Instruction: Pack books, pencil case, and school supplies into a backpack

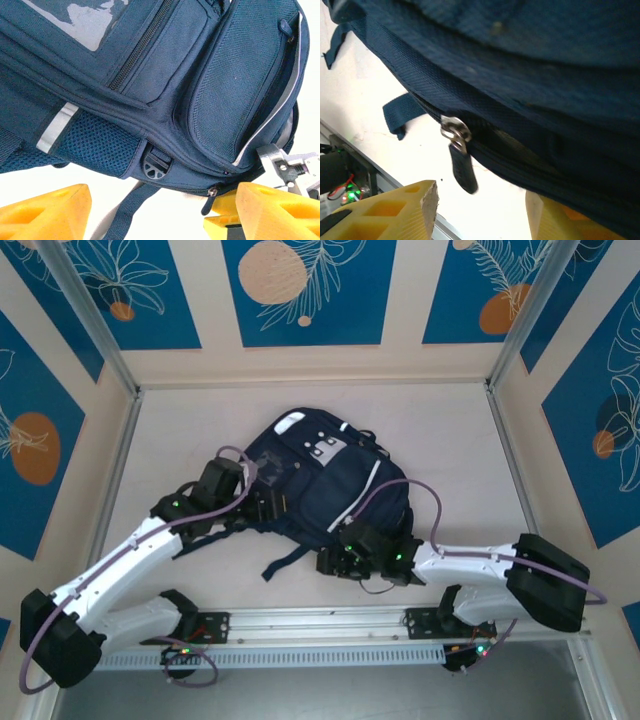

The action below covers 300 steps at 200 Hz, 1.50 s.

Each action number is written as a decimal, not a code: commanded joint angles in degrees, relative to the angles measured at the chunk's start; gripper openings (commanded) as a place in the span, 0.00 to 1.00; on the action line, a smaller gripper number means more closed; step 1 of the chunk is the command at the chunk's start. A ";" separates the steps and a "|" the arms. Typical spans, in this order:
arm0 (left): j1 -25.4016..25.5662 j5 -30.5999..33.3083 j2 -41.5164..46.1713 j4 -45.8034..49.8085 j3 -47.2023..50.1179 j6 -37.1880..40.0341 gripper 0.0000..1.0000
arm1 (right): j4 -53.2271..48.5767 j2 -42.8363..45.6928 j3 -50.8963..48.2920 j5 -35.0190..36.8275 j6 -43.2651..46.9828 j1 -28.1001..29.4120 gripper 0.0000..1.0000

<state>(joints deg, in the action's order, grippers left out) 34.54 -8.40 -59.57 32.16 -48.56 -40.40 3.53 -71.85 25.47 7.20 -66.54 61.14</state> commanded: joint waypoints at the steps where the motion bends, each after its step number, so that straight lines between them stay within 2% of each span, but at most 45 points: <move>1: -0.87 -1.09 0.83 -0.33 1.27 -1.32 0.76 | 7.14 -2.67 -1.05 -0.51 -3.33 0.37 0.47; 24: -0.98 -0.81 1.03 -0.94 2.35 -2.17 0.76 | 8.50 -4.12 -0.97 2.16 -4.92 0.73 0.41; 64: -1.11 -0.31 0.69 -1.49 4.22 -4.87 0.76 | 7.46 -4.79 -1.10 5.35 -6.52 0.79 0.17; 106: -1.06 2.00 -0.63 -2.08 6.71 -10.07 0.78 | 2.30 -1.60 -2.03 6.76 -5.29 0.99 0.00; 143: -1.06 3.04 -7.61 -1.98 4.95 -13.86 0.78 | -0.49 1.54 -3.10 7.47 -4.24 1.17 0.00; 187: -1.16 1.29 -14.27 -7.18 5.21 -16.58 0.69 | 0.17 2.38 -3.77 7.65 -3.82 1.32 0.00; 228: -1.15 4.84 -17.01 -10.66 4.39 -15.12 0.62 | -0.54 -0.91 -1.79 6.73 -2.12 1.57 0.00; 244: -1.32 7.36 -19.02 -10.40 3.37 -14.23 0.55 | -4.57 -1.78 0.17 7.20 -1.52 1.67 0.00; 276: -2.70 9.90 -22.43 -9.19 2.09 -13.65 0.31 | -12.64 -0.01 2.36 7.18 -0.21 2.05 0.00; 300: -3.97 11.44 -23.70 -8.10 1.63 -13.63 0.27 | -18.46 2.15 2.29 7.22 1.02 1.62 0.00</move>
<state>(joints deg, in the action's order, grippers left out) 33.17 -3.27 -81.56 23.27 -45.39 -54.30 -3.73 -72.10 27.42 13.13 -67.40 62.67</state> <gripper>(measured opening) 0.276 0.070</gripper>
